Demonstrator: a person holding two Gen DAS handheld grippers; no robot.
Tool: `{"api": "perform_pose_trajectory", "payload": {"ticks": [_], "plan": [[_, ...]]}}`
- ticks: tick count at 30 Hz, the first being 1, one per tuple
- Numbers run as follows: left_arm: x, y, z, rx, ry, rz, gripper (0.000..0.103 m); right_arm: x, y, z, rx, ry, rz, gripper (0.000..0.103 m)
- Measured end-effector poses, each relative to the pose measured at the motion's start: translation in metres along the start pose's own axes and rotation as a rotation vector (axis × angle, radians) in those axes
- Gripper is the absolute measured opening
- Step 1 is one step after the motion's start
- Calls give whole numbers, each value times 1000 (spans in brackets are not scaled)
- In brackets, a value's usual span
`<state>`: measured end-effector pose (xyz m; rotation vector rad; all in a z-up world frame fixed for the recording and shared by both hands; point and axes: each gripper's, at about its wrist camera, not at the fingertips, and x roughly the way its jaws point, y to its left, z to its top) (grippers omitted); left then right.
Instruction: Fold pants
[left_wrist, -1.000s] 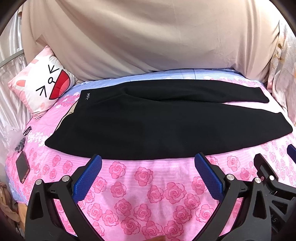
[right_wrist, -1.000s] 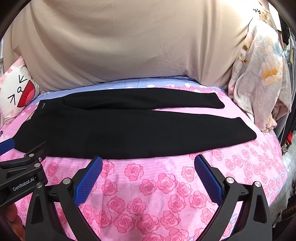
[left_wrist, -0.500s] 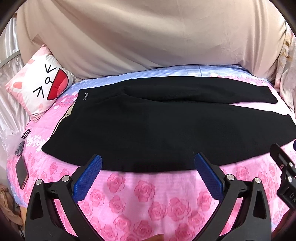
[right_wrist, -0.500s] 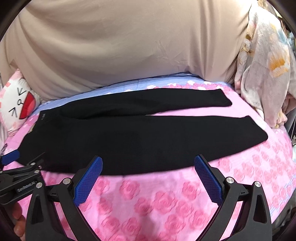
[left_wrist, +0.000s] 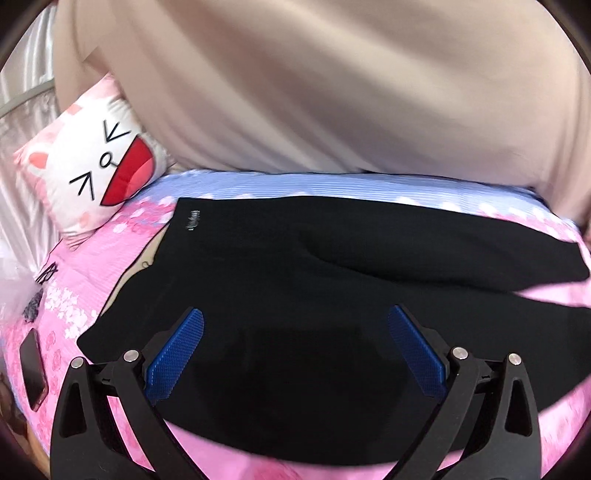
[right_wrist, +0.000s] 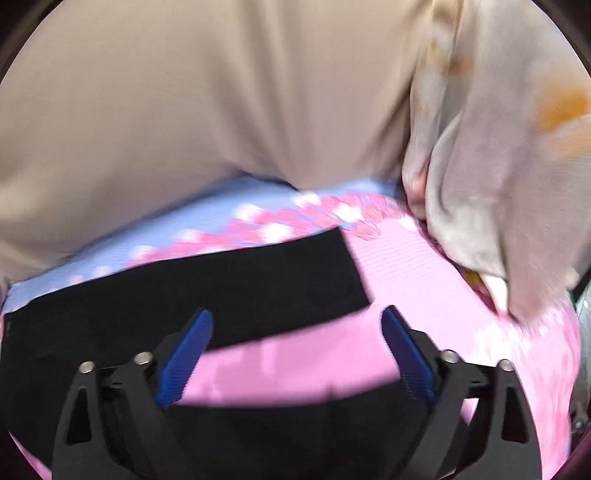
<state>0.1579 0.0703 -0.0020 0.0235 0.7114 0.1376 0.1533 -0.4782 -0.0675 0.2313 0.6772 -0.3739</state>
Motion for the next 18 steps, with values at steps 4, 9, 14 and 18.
{"api": "perform_pose_trajectory", "payload": {"ticks": [4, 9, 14, 18], "plan": [[50, 41, 32, -102, 65, 69, 98, 66, -33, 37, -1, 78, -47, 83], [116, 108, 80, -246, 174, 44, 98, 123, -38, 50, 23, 164, 47, 78], [155, 157, 120, -213, 143, 187, 98, 128, -27, 46, 4, 151, 69, 23], [197, 197, 141, -225, 170, 178, 98, 119, -20, 46, -3, 152, 57, 18]]}}
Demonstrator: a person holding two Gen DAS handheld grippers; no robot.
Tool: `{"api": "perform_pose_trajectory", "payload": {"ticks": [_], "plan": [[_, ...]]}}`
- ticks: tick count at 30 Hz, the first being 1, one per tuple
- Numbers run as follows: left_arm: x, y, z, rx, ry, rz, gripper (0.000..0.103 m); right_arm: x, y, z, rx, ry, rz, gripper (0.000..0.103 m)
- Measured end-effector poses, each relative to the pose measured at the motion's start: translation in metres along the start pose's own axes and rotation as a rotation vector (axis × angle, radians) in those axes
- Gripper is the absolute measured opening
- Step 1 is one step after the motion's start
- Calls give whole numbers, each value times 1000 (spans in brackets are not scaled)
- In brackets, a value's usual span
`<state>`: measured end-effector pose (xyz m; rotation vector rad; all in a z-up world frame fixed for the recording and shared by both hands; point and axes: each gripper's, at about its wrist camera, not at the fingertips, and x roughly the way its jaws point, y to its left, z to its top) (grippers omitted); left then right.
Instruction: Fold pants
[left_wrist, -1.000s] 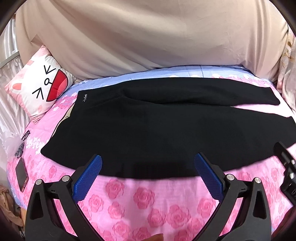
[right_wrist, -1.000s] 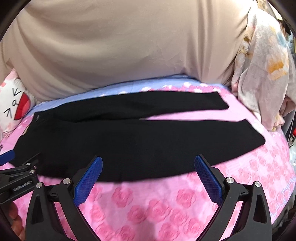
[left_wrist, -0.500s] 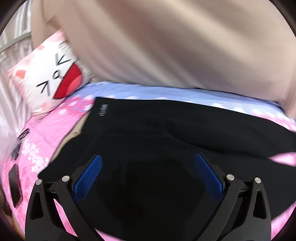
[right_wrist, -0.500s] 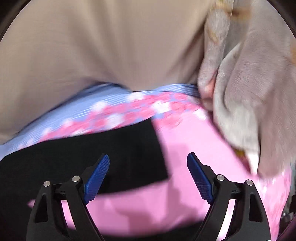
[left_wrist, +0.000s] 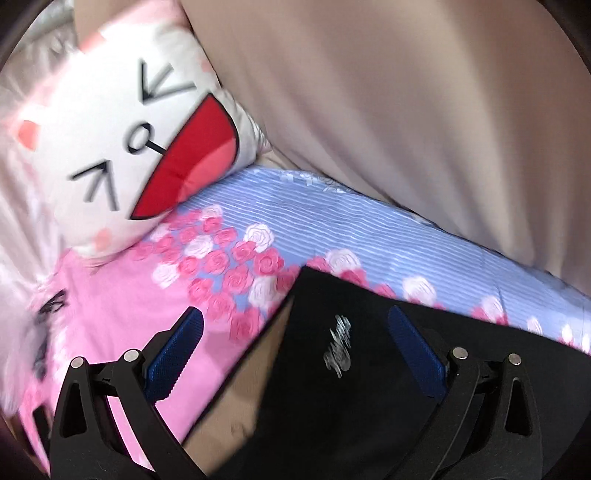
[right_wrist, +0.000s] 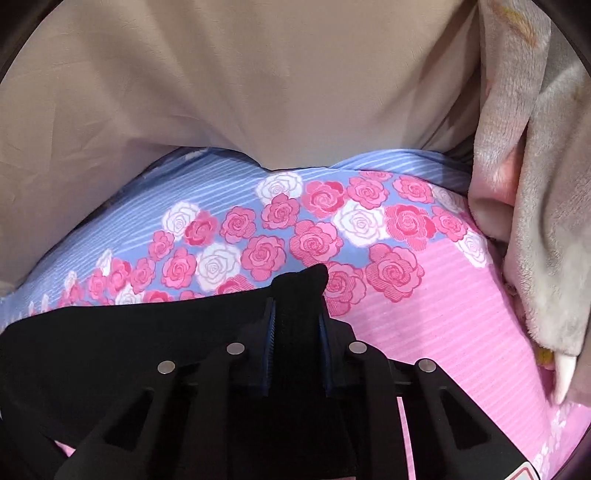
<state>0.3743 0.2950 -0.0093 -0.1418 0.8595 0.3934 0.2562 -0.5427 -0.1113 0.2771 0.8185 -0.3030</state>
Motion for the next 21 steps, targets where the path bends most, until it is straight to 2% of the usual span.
{"api": "perform_pose_trajectory", "payload": {"ticks": [1, 3, 4, 5, 6, 7, 8, 10, 13, 15, 18, 21], "plan": [[16, 7, 6, -34, 39, -13, 98, -1, 2, -2, -7, 1, -11, 18], [46, 11, 10, -86, 145, -115, 97, -3, 3, -3, -1, 3, -21, 18], [57, 11, 11, -90, 180, -141, 95, -4, 2, -4, 10, 4, -21, 19], [65, 6, 11, -84, 210, -166, 82, -5, 2, -4, 29, 5, -19, 19], [74, -1, 11, -57, 233, -176, 52, -6, 2, -4, 46, 7, -16, 19], [80, -6, 11, -37, 258, -166, 35, -7, 2, -5, 53, 8, -18, 19], [83, -8, 11, -31, 265, -141, 24, -10, -1, -5, 58, 8, -22, 19], [74, -6, 15, -55, 229, -194, 22, -19, -2, -6, 56, 2, -23, 18], [32, 3, 19, -47, 113, -265, 21, -40, 1, -6, 46, -40, 1, 15], [-5, 19, 18, -56, 34, -349, 21, -63, 1, -8, 43, -94, 39, 15], [-73, 50, -3, -44, -65, -456, 21, -112, -5, -21, 23, -200, 132, 13], [-123, 72, -36, 0, -107, -490, 21, -150, -18, -40, -10, -270, 192, 8]]}}
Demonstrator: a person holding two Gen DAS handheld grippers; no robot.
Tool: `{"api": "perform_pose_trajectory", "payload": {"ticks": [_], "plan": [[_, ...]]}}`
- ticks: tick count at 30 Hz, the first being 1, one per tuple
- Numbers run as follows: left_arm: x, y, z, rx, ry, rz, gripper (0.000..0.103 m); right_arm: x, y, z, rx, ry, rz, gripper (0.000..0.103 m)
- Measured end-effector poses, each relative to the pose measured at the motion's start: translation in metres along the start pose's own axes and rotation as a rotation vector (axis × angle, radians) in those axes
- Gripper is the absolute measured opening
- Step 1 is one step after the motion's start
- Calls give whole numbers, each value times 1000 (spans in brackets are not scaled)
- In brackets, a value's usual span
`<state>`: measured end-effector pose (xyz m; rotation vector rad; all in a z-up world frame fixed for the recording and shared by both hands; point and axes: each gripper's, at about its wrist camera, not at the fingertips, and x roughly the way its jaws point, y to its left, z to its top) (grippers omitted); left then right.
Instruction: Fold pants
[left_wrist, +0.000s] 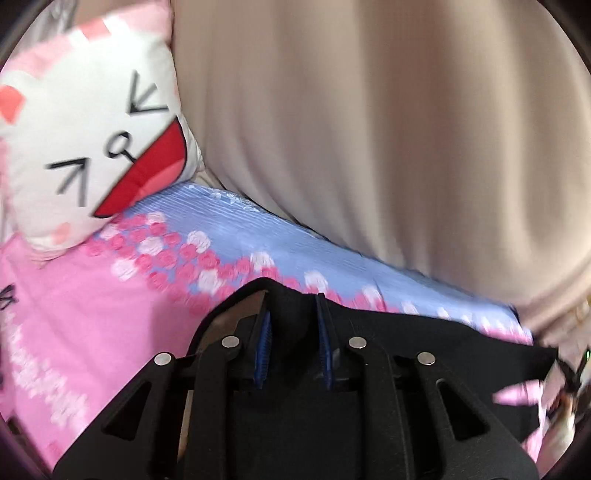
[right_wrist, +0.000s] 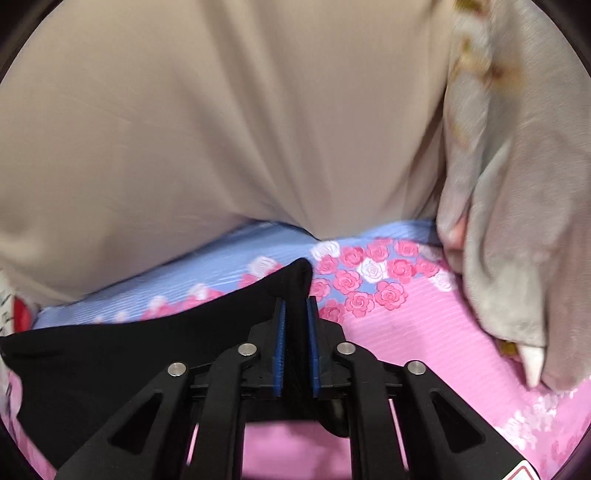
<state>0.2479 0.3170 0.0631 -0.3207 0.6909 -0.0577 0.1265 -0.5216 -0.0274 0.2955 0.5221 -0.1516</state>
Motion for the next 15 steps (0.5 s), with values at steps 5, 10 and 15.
{"api": "perform_pose_trajectory", "payload": {"ticks": [5, 10, 15], "plan": [[-60, 14, -69, 28, 50, -1, 22, -57, -26, -40, -50, -52, 23, 4], [-50, 50, -140, -34, 232, 105, 24, -75, -80, -94, 42, 54, -52, 15], [-53, 63, -165, -143, 236, 208, 37, -73, -71, -107, 45, 106, -48, 50]]}}
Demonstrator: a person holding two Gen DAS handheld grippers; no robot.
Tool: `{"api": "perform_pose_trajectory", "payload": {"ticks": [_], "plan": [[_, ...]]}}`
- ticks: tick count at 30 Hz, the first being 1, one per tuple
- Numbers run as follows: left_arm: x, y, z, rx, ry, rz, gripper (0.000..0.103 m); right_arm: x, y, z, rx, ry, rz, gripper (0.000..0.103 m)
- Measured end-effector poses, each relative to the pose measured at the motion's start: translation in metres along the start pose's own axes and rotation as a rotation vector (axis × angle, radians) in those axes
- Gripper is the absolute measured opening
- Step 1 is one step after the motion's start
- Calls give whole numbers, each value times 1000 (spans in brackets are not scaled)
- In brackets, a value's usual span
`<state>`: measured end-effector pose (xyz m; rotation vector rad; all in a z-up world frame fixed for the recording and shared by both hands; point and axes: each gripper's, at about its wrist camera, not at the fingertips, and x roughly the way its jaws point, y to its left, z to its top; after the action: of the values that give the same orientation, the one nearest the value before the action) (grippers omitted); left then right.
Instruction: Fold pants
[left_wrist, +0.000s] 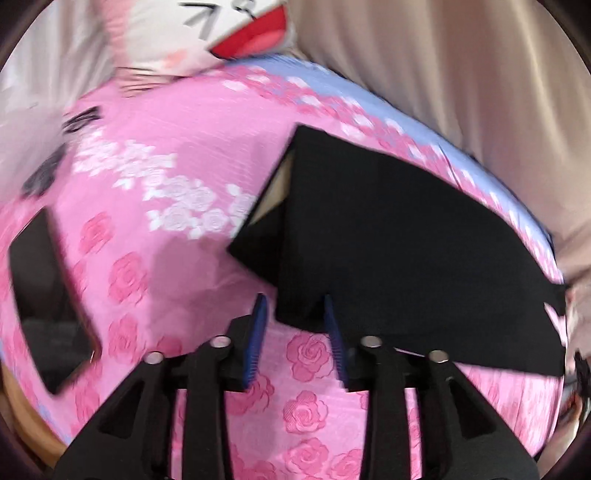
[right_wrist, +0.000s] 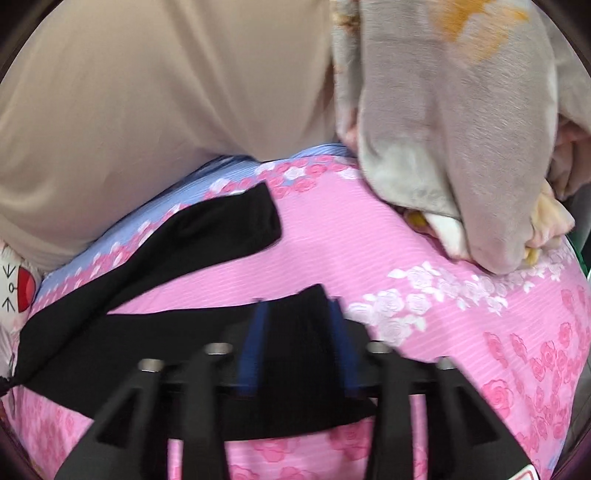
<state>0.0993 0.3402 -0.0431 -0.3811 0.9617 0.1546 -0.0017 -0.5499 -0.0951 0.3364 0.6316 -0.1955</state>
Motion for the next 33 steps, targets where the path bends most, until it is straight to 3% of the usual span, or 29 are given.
{"api": "perform_pose_trajectory", "payload": {"ticks": [4, 6, 7, 9, 11, 14, 15, 16, 17, 19, 21, 24, 25, 28, 31, 32, 33], "plan": [[-64, -8, 0, -99, -221, 35, 42, 16, 32, 23, -15, 17, 63, 51], [-86, -20, 5, -112, -278, 12, 67, 39, 49, 45, 26, 56, 111, 51], [-92, -27, 7, -110, -289, -3, 72, 52, 56, 55, 54, 72, 127, 51], [-91, -52, 12, -67, -279, -31, 76, 86, 75, 76, 111, 110, 186, 51], [-79, -74, 10, -10, -239, -12, 76, 130, 96, 92, 163, 196, 231, 51], [-44, -102, 1, 52, -153, 6, 76, 185, 124, 101, 206, 326, 191, 52], [-33, -109, -5, 63, -123, 6, 76, 196, 130, 102, 204, 348, 147, 48], [-24, -112, -7, 65, -99, 13, 76, 204, 136, 101, 198, 357, 97, 15], [-11, -115, -8, 61, -65, 36, 76, 210, 143, 101, 187, 354, 77, 3], [14, -111, -9, 46, 13, 108, 76, 197, 147, 103, 207, 298, 108, 3], [30, -100, -11, 14, 64, 138, 76, 150, 152, 107, 187, 172, 198, 3], [26, -82, -15, -12, 65, 93, 76, 50, 141, 86, 122, -22, 233, 3], [23, -77, -17, -14, 58, 83, 76, 26, 132, 74, 121, -49, 235, 3], [19, -68, -23, -19, 48, 71, 76, -11, 91, 22, 193, -14, 223, 4], [29, -66, -27, -34, 79, 69, 77, 28, 70, -20, 171, 137, 116, 5], [31, -66, -27, -38, 86, 68, 77, 42, 66, -32, 180, 184, 108, 5], [32, -67, -30, -43, 94, 74, 77, 44, 60, -40, 200, 170, 129, 9]]}}
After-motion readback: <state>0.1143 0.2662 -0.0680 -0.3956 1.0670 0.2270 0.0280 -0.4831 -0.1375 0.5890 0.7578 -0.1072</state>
